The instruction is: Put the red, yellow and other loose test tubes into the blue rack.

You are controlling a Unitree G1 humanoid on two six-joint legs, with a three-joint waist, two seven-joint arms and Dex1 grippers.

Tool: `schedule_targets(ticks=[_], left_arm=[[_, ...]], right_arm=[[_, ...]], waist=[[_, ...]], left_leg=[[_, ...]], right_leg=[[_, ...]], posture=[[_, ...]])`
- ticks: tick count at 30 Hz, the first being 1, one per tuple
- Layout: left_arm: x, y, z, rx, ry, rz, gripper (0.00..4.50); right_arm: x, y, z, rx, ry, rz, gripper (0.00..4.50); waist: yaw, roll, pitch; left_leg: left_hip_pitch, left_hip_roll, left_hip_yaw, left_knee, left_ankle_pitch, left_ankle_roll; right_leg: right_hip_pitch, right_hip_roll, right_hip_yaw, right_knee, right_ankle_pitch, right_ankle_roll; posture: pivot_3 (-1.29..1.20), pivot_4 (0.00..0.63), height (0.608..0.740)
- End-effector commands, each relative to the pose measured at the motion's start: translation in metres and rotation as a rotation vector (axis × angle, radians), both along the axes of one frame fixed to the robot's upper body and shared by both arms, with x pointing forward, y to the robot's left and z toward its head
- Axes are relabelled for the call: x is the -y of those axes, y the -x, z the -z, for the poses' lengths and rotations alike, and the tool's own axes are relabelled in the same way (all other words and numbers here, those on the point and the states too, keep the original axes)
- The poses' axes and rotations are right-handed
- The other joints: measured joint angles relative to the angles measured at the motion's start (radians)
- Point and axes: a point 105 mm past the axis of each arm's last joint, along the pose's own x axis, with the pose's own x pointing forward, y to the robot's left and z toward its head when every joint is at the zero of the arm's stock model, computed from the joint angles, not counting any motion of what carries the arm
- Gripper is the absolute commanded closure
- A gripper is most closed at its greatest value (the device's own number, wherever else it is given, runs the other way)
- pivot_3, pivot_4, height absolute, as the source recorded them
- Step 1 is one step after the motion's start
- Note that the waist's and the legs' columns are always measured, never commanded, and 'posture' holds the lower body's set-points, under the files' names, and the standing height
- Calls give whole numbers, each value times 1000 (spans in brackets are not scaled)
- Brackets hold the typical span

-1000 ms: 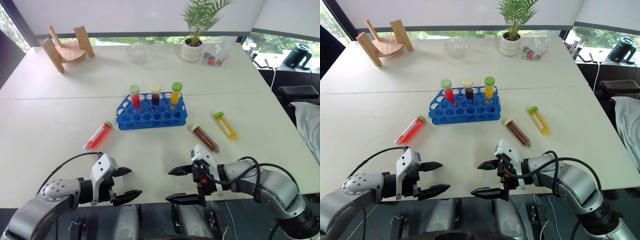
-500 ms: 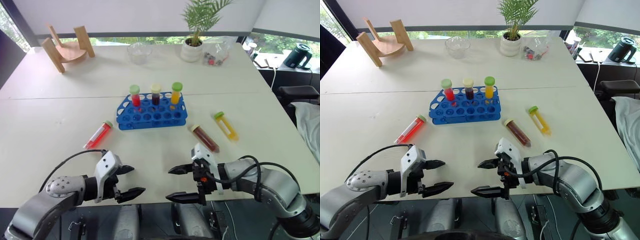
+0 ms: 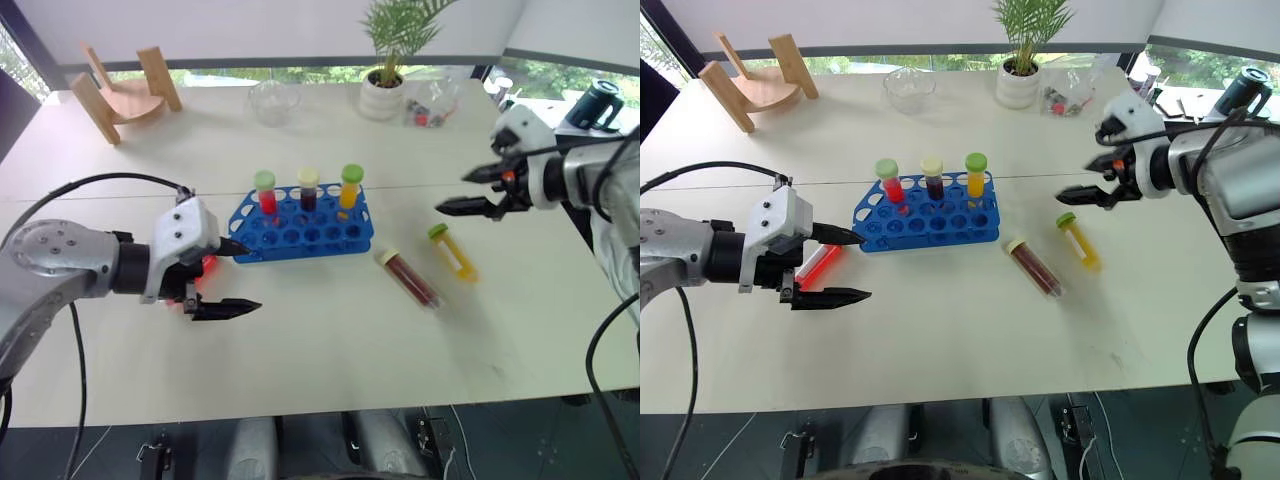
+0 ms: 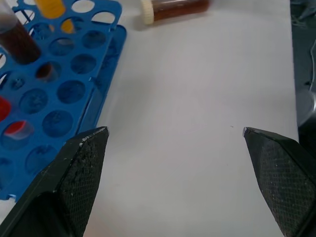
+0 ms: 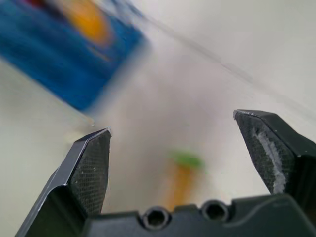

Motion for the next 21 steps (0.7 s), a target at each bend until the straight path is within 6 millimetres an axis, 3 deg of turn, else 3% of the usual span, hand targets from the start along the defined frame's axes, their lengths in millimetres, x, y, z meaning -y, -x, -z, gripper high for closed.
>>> schedule_targets(ticks=[1, 8, 11, 16, 19, 21], left_arm=[[1, -2, -4, 53, -12, 16, 3], [7, 4, 14, 28, 27, -19, 3], [6, 4, 15, 32, 37, -41, 0], [3, 4, 15, 45, 50, -65, 0], [1, 2, 16, 50, 57, -75, 0], [-3, 1, 16, 43, 65, -86, 0]], right_arm=[[13, -13, 6, -77, 27, 65, 117], [3, -22, 38, -221, 2, 117, 117], [5, -21, 48, -250, 48, 98, 943], [6, -15, 58, -306, 57, 87, 3497], [7, -14, 61, -299, 68, 62, 3650], [-7, -23, 45, -181, 30, -44, 3650]], waist=[[-3, 1, 0], [-3, 2, 1], [0, 2, 1], [0, 1, 0], [0, 1, 0], [-1, 0, 0]], left_leg=[[-5, 0, 1, 1, 1, -2], [-6, 0, 4, 3, 1, -2], [-3, 0, 4, 5, 2, -3], [4, 0, 3, 6, 2, -3], [5, 0, 3, 5, 2, -3], [5, 0, 2, 5, 2, -3]], right_leg=[[-6, 0, 0, 3, 0, 0], [-11, 0, 4, 9, 0, 0], [-7, 0, 3, 10, 1, 1], [1, 0, 3, 9, 1, 1], [1, 0, 3, 10, 1, 1], [1, 0, 3, 10, 1, 1]], posture=[[0, 150, 740], [0, 150, 740], [0, 150, 740], [0, 150, 740], [0, 150, 740], [0, 150, 740]])
